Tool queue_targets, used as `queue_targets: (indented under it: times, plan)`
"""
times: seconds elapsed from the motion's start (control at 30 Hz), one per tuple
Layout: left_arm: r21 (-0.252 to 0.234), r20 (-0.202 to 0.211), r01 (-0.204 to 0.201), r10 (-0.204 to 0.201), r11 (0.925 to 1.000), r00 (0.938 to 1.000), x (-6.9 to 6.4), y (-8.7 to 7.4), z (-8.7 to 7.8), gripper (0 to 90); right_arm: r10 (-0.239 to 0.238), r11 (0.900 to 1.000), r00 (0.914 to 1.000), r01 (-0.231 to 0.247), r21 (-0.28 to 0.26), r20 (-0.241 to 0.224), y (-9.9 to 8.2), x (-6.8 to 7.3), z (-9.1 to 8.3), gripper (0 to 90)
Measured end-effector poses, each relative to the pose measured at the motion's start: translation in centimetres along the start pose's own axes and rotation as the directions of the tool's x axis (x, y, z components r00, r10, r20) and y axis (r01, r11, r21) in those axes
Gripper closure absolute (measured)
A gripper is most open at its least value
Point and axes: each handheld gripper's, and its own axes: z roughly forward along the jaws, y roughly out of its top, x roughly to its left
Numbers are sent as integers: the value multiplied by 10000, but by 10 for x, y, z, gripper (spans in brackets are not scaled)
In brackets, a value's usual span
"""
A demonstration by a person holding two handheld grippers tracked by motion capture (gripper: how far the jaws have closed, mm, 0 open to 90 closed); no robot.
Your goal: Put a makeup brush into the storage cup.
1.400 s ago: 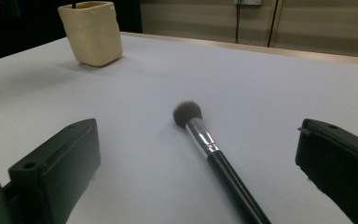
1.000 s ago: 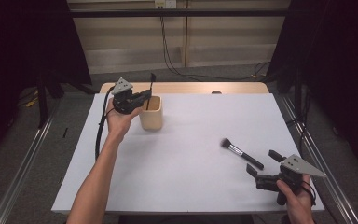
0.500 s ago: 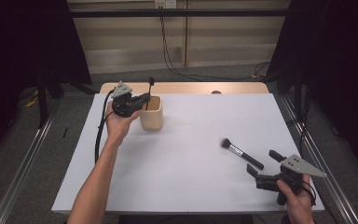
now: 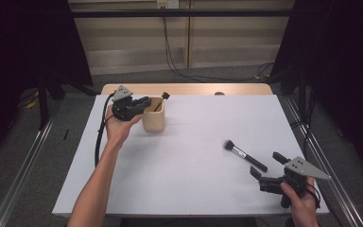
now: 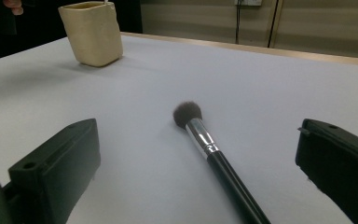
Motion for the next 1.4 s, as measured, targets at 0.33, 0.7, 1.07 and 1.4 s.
queue_targets:
  times: [0.33, 0.7, 1.07, 1.4]
  plan:
    - [-275, 140, 161, -157, 9995, 9998, 0, 0, -11, 600, -8, 10000, 10000, 8, -8, 18, 0, 0, 0, 0]
    - [-132, -146, 204, -206, 9997, 9997, -8, -3, -23, 321, 49, 10000, 10000, -49, -5, 52, 0, 0, 1, 0]
    - [-226, -252, 335, -341, 9992, 9991, -13, -3, -38, 104, 17, 10000, 10000, -17, 6, 58, 0, -1, 2, 0]
    - [-331, -375, 475, -487, 9983, 9981, -20, -6, -54, 38, 36, 10000, 9999, -36, -2, 111, 0, -1, 0, 0]
